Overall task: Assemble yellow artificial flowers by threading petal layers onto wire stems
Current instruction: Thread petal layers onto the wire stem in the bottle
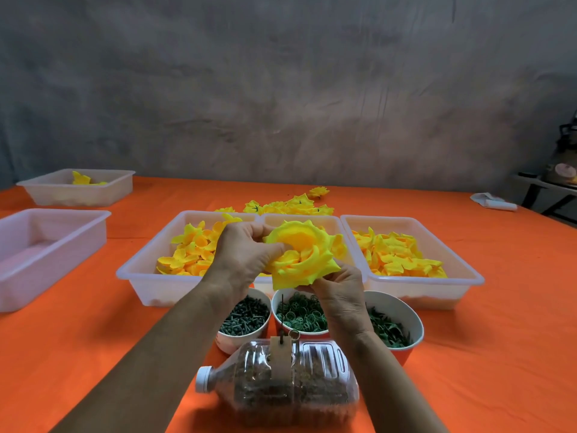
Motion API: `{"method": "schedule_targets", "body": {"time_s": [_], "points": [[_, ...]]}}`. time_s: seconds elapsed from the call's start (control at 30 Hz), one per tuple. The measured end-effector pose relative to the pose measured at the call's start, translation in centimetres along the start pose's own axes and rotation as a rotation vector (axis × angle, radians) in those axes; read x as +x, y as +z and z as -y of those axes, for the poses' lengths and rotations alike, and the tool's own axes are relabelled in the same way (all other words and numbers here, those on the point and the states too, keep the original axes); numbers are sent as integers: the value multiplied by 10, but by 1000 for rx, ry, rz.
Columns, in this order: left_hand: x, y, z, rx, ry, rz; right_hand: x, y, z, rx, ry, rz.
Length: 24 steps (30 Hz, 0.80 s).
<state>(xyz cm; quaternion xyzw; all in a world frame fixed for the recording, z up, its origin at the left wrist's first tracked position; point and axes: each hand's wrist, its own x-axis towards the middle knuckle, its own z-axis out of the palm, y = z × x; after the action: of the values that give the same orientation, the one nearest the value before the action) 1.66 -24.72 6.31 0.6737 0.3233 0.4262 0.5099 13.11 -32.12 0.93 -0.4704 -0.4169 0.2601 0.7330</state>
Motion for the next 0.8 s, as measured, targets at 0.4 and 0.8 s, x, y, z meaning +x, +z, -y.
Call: {"method": "schedule_targets", "body": {"time_s": [0.4, 0.8], "points": [[-6, 1, -3, -250, -373, 121, 0, -1, -6, 110, -9, -51], [-6, 0, 1, -253, -233, 6, 1, -2, -10, 110, -57, -45]]}}
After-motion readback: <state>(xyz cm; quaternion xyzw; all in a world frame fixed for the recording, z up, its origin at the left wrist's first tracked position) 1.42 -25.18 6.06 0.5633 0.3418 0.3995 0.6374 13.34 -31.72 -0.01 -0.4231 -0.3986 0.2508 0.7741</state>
